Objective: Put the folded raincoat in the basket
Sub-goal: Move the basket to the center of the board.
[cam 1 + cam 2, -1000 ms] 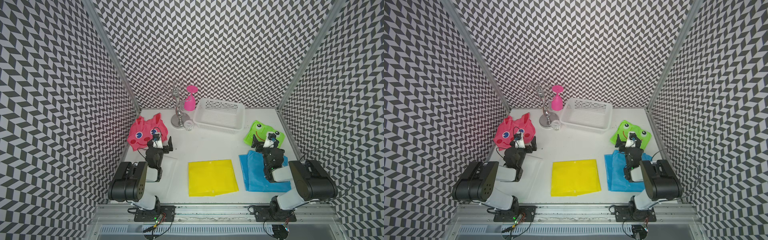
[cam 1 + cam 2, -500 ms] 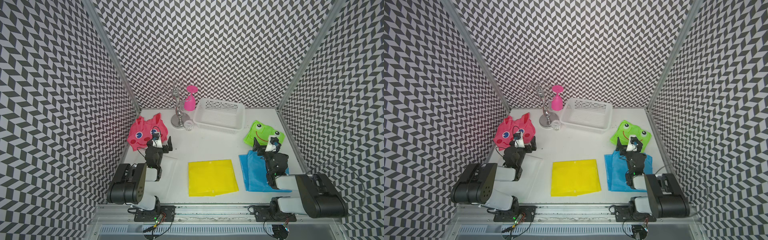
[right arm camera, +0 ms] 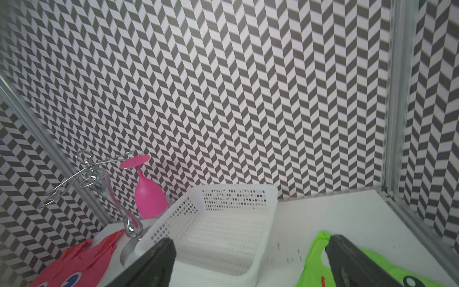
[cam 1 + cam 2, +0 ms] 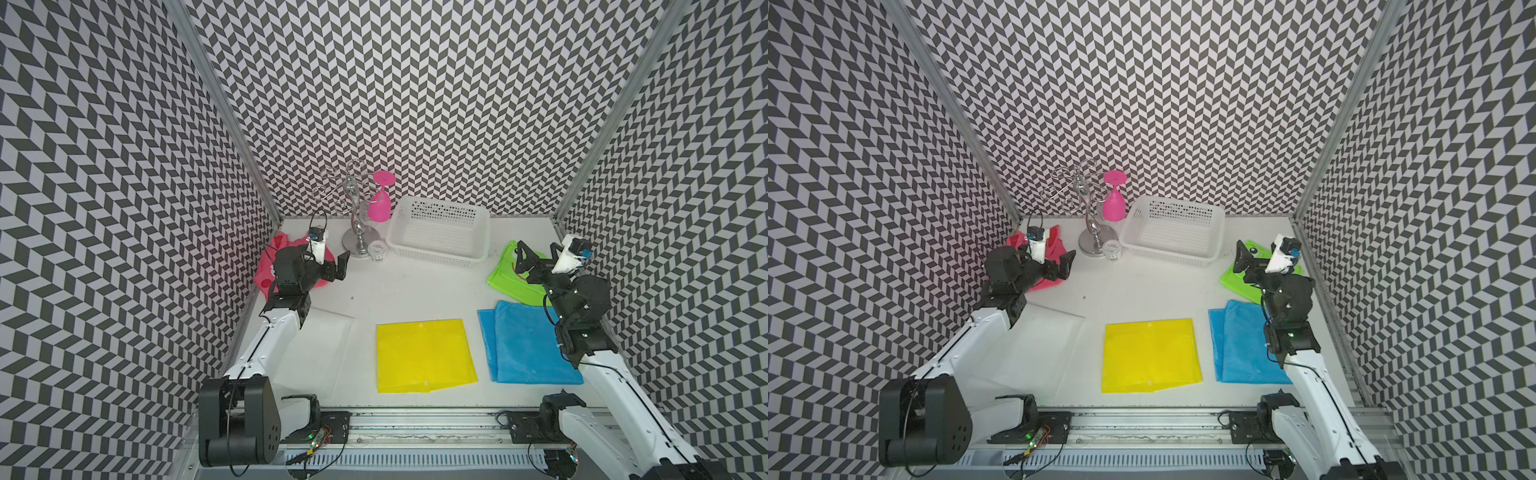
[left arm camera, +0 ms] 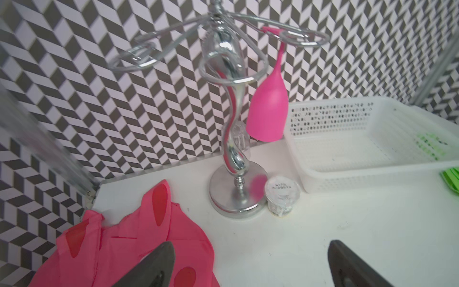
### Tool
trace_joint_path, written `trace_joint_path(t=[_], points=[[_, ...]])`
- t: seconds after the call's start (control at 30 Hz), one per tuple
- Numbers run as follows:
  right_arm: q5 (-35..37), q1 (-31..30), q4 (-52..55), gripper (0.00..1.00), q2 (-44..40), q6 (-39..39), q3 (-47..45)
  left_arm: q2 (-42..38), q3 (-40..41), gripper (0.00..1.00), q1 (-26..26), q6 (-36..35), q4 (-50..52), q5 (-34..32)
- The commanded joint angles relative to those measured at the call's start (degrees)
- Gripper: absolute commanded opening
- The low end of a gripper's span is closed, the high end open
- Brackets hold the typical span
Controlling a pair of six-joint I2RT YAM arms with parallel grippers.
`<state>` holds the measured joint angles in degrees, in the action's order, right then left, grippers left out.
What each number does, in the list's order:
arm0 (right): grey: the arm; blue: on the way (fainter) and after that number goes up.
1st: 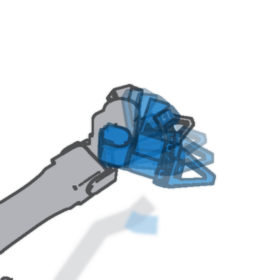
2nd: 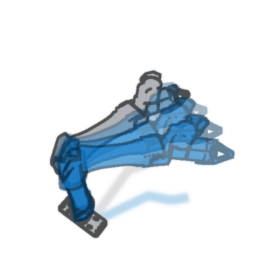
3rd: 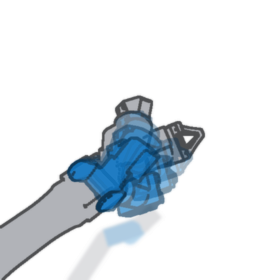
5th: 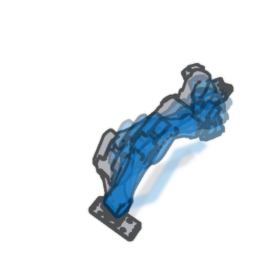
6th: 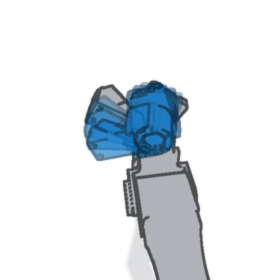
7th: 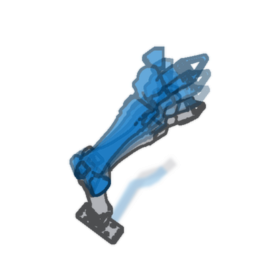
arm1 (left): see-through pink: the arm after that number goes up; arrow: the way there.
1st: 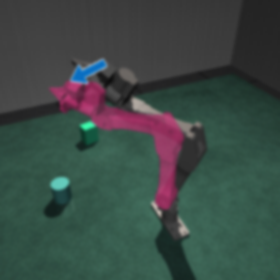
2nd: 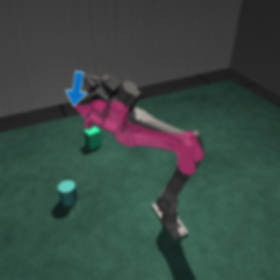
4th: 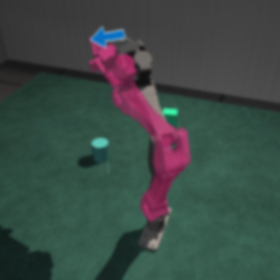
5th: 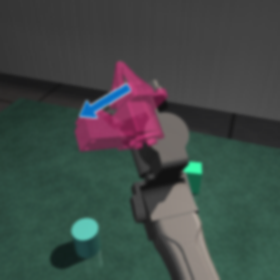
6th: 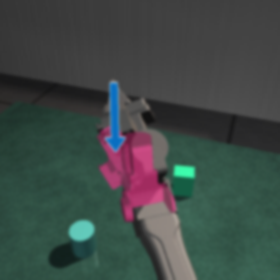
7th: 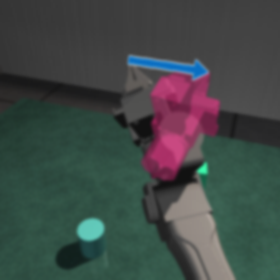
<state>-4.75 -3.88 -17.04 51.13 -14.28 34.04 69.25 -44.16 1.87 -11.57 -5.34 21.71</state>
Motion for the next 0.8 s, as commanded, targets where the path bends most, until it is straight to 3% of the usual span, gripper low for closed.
trace_joint_path(t=[0.0, 0.17, 0.33, 0.47, 0.6, 0.77], points=[[-5.09, -0.03, 9.99, 0.96, 8.08, -6.16, 3.34, -2.81, 1.48, 1.00, -0.19, -12.67, 16.18, 6.25], [-1.73, -2.89, 14.88, 0.88, 24.70, -9.73, 14.48, -5.41, 7.35, 0.99, 0.14, -18.68, 17.40, 2.35], [0.81, -3.31, 19.36, 0.73, 40.89, -11.05, 29.39, -3.67, 9.71, 0.99, 0.27, -18.66, 16.76, 3.43], [6.79, -3.30, 23.62, 0.72, 51.40, -10.70, 40.45, -1.26, 9.33, 0.99, -0.11, -19.34, 17.18, 2.97], [8.07, -3.24, 30.29, 0.65, 62.02, -8.57, 53.18, 0.05, 8.93, 0.99, -0.46, -19.37, 17.38, 1.71], [10.37, -3.34, 37.93, 0.49, 72.15, -6.42, 65.34, 1.04, 10.46, 1.00, -0.94, -18.84, 15.93, 1.65]])
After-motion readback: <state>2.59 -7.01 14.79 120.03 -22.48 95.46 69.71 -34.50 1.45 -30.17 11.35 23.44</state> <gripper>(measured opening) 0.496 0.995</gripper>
